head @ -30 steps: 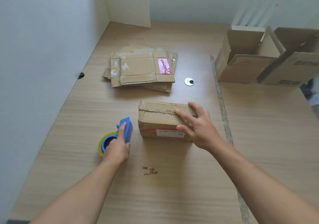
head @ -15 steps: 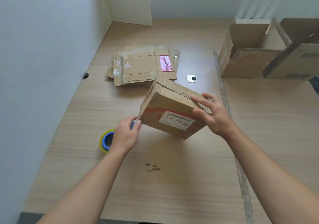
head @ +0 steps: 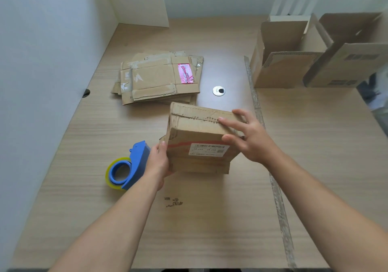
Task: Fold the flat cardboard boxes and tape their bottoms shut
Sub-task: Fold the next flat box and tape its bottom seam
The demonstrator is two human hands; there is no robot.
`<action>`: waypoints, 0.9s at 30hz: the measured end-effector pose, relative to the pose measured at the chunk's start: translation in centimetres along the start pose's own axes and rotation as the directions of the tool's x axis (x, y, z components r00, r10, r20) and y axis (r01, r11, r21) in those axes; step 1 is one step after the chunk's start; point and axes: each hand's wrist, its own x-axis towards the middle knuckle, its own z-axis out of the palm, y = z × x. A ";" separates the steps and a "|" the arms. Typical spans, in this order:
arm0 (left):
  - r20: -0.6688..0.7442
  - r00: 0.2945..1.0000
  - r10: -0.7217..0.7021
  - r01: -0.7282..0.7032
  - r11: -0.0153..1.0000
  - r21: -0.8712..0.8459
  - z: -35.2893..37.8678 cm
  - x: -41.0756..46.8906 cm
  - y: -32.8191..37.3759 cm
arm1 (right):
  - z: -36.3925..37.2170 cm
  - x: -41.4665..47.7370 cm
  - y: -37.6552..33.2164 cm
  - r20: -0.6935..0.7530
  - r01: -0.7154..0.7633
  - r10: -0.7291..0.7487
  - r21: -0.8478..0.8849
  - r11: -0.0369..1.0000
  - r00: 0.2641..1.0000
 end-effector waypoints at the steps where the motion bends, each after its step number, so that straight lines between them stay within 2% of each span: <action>1: -0.013 1.000 -0.010 0.011 0.999 0.034 -0.2 0.1 -0.7 | 0.5 0.0 -0.2 0.032 -0.002 0.003 -0.037 0.999 0.999; 3: -0.009 0.999 -0.035 0.036 0.996 0.085 -1.0 0.1 -2.2 | 1.7 -0.6 -0.5 0.087 0.032 -0.024 -0.095 0.995 0.996; 7: 0.077 0.993 -0.093 0.093 0.996 0.013 -3.2 -0.6 -4.8 | 4.0 -2.2 -0.9 0.136 0.106 -0.091 -0.106 0.989 0.986; 11: 0.000 0.993 -0.121 0.121 0.992 0.045 -5.1 -1.4 -6.6 | 6.3 -3.9 -0.8 0.219 0.024 0.003 -0.119 0.993 0.976; 15: 0.037 0.996 -0.085 0.082 0.993 0.084 -6.2 -2.0 -6.3 | 7.8 -4.4 -1.4 0.215 0.016 0.025 -0.183 0.983 0.976; 18: 0.030 0.999 -0.031 0.023 0.971 0.237 -7.1 -2.3 -5.1 | 7.8 -3.5 -2.3 0.189 -0.035 0.075 -0.205 0.978 0.979; 21: 0.027 0.998 0.057 -0.063 0.873 0.484 -8.6 -2.9 -3.8 | 8.1 -3.7 -2.8 0.203 0.059 0.023 -0.387 0.920 0.979; 24: -0.002 0.961 0.276 -0.231 0.806 0.545 -10.4 -3.2 -2.5 | 9.3 -4.2 -3.7 0.232 0.160 -0.055 -0.461 0.873 0.971; 26: -0.033 0.887 0.462 -0.314 0.653 0.689 -11.3 -2.9 -1.7 | 10.0 -4.2 -4.2 0.206 0.126 -0.039 -0.428 0.895 0.978; 27: -0.025 0.868 0.496 -0.313 0.585 0.748 -11.5 -2.6 -1.4 | 10.2 -4.2 -4.3 0.185 0.102 -0.025 -0.419 0.902 0.982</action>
